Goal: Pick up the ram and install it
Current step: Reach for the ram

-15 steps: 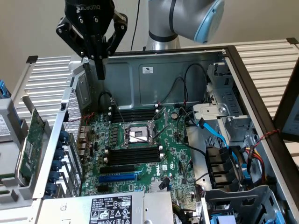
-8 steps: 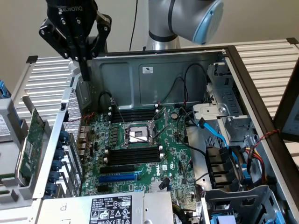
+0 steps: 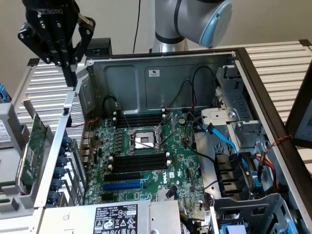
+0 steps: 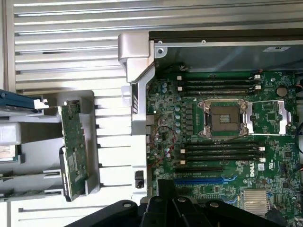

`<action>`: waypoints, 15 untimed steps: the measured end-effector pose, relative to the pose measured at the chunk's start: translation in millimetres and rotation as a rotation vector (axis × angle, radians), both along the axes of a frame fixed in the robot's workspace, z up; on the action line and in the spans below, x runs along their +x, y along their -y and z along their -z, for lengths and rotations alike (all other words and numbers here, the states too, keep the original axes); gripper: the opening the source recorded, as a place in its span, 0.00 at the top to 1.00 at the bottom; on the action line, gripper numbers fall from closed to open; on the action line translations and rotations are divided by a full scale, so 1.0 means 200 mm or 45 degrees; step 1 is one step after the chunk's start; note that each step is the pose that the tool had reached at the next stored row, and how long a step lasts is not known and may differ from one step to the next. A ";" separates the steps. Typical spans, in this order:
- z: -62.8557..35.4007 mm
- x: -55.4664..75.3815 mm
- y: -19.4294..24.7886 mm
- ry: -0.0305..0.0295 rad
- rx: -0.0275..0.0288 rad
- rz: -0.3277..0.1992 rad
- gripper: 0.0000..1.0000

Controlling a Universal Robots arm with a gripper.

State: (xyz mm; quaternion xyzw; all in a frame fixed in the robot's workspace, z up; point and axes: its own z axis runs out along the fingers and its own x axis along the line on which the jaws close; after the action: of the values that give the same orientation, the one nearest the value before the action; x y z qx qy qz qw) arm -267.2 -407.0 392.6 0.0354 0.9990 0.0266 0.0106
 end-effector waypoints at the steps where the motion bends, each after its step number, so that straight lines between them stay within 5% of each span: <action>1: 0.000 -0.02 0.002 0.0001 0.0001 0.000 0.89; 15: 0.000 -0.34 0.024 0.0000 0.0000 0.000 0.89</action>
State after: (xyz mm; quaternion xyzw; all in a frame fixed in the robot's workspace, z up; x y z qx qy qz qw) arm -335.4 -411.8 392.6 0.0354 0.9990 0.0265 0.0106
